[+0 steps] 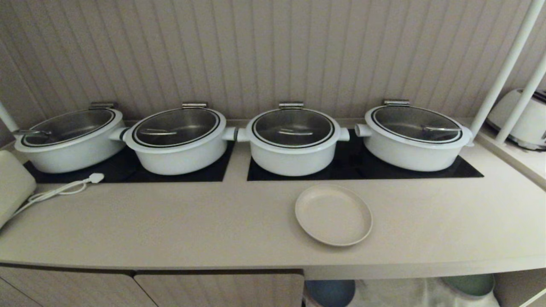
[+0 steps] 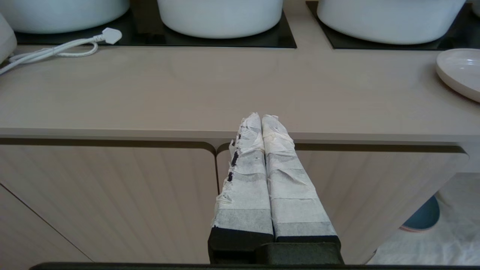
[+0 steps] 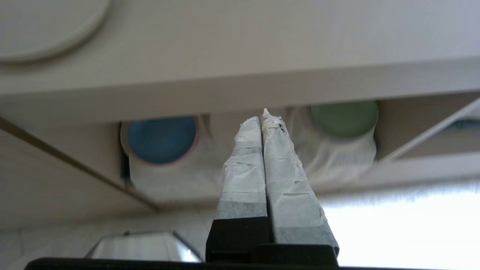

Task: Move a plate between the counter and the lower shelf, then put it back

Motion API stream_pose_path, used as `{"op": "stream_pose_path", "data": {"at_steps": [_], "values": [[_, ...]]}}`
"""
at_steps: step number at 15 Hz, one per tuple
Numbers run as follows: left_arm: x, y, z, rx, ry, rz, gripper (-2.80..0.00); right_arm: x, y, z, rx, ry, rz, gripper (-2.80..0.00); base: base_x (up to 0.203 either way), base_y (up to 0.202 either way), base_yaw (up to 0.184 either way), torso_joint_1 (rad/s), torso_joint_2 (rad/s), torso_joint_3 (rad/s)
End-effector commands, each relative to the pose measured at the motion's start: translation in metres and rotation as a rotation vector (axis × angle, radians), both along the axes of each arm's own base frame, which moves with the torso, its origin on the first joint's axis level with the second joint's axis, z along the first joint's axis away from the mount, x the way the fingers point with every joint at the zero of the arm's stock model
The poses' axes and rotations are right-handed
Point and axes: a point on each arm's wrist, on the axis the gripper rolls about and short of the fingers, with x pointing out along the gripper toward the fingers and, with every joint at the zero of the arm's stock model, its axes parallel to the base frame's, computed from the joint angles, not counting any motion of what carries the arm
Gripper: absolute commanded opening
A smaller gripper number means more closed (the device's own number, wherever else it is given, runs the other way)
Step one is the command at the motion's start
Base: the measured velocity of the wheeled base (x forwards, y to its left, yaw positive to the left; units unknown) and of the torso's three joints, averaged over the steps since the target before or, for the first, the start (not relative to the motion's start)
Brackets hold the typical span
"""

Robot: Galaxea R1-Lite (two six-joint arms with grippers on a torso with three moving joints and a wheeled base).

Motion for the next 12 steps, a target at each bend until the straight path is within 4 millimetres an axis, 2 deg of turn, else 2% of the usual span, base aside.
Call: {"op": "stream_pose_path", "data": {"at_steps": [1, 7, 9, 12], "values": [[0.000, 0.000, 0.000, 0.000, 0.000, 0.000, -2.80, -0.012, -0.001, -0.002, 0.001, -0.107, 0.001, -2.80, 0.000, 0.000, 0.000, 0.000, 0.00, 0.000], [0.000, 0.000, 0.000, 0.000, -0.002, 0.000, -2.80, -0.038, 0.000, -0.008, 0.013, -0.309, 0.058, -2.80, 0.000, 0.000, 0.000, 0.000, 0.00, 0.000], [0.000, 0.000, 0.000, 0.000, 0.000, 0.000, -2.80, -0.046, 0.001, -0.017, -0.030, -0.317, 0.084, -2.80, 0.000, 0.000, 0.000, 0.000, 0.00, 0.000], [0.000, 0.000, 0.000, 0.000, -0.002, 0.000, -2.80, -0.051, 0.002, -0.020, -0.054, -0.351, 0.125, -2.80, 0.000, 0.000, 0.000, 0.000, 0.00, 0.000]]}}
